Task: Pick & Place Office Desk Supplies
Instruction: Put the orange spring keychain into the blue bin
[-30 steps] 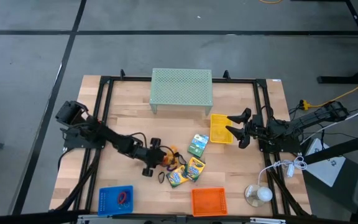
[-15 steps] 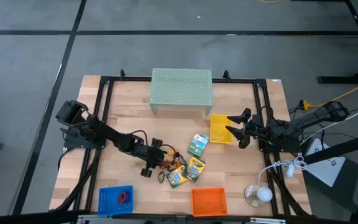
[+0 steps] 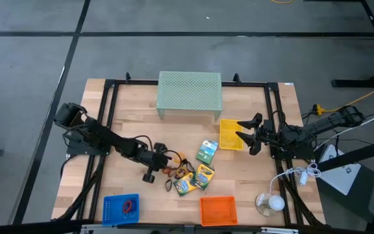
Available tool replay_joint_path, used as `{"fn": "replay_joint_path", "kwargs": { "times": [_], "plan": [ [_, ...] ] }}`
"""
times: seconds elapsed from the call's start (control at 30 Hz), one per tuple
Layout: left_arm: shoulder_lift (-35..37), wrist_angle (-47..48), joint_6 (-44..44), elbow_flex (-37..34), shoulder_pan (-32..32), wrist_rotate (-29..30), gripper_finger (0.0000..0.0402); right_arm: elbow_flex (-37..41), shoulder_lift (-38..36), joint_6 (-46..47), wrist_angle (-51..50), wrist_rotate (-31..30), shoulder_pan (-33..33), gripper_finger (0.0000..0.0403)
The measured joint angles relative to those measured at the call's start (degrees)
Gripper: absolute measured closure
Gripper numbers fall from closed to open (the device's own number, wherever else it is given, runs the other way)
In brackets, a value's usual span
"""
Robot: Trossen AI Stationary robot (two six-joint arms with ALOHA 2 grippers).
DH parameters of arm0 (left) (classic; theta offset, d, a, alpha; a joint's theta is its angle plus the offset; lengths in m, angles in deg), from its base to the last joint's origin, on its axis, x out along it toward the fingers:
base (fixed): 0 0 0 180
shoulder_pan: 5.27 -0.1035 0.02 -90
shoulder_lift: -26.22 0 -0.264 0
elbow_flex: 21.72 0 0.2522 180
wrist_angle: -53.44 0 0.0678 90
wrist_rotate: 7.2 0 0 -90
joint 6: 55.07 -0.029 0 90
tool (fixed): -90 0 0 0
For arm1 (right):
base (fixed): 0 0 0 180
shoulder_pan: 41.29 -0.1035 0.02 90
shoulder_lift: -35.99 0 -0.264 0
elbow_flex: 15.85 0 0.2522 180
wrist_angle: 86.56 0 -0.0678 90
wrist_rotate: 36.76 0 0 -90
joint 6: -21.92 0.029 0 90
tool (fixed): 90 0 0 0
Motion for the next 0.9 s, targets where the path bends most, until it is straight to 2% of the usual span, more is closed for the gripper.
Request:
{"fn": "replay_joint_path", "kwargs": {
  "times": [0.27, 0.5, 0.7, 0.9],
  "plan": [
    [11.12, 12.09, 2.21, 0.00, 0.63, 5.74, 0.0400, 0.00, 0.03, 0.02, -0.02, 0.00, -0.02, 0.0147],
    [17.62, 14.80, 4.53, 0.00, 3.38, 7.96, 0.0400, 0.00, 0.04, 0.02, 0.09, 0.00, -0.02, 0.0147],
    [14.37, 13.40, 6.12, 0.04, 4.51, 8.07, 0.0383, 0.00, 0.05, 0.28, 0.13, 0.00, -0.01, 0.0147],
    [6.06, 9.79, 4.35, 0.04, 4.08, 8.19, 0.0321, 0.00, 0.05, 0.48, 0.15, 0.00, -0.01, 0.0147]
  ]
}}
